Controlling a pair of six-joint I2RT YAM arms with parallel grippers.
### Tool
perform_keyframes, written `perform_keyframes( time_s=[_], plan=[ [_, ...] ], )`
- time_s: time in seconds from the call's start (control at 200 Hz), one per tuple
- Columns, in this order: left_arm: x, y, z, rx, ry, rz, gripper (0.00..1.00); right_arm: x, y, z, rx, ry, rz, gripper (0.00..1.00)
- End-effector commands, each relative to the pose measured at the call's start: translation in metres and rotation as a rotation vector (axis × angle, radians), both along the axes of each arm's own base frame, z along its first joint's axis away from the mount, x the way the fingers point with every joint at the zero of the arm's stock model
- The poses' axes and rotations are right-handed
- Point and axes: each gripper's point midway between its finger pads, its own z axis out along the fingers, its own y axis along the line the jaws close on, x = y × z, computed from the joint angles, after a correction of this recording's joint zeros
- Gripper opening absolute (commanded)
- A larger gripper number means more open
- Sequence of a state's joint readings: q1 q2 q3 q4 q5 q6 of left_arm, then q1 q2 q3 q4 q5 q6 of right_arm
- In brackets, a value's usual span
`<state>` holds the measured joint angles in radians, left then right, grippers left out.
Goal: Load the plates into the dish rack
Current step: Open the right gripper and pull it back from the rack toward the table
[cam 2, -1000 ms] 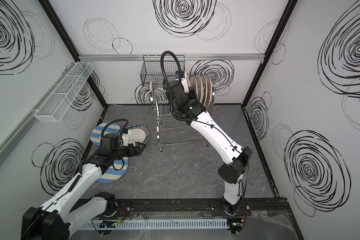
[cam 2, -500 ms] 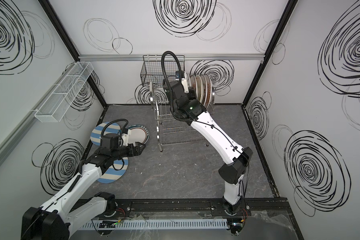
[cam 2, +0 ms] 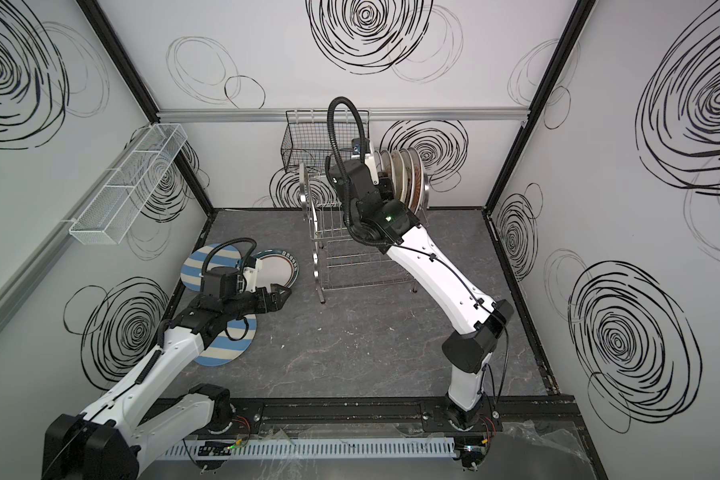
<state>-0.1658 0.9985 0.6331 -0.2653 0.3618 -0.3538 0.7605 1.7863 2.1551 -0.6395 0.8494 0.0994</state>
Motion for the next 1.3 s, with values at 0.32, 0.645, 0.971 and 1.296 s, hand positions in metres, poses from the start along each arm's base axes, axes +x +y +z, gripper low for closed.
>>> perform_keyframes(
  time_s=[0.32,0.645,0.971,1.296],
  plan=[
    [0.011,0.018,0.013,0.015,-0.05,0.06,0.96,-0.021,0.01,0.044,0.108,-0.093,0.167,0.42],
    [0.009,0.039,0.017,0.028,-0.06,0.185,0.96,-0.093,0.065,0.051,0.228,-0.171,0.777,0.78],
    [-0.002,0.053,-0.012,0.092,0.001,0.335,0.96,-0.192,0.092,-0.051,0.337,-0.03,1.243,1.0],
    [-0.027,0.05,-0.063,0.17,0.099,0.404,0.96,-0.207,0.068,-0.138,0.393,0.055,1.167,1.0]
  ],
)
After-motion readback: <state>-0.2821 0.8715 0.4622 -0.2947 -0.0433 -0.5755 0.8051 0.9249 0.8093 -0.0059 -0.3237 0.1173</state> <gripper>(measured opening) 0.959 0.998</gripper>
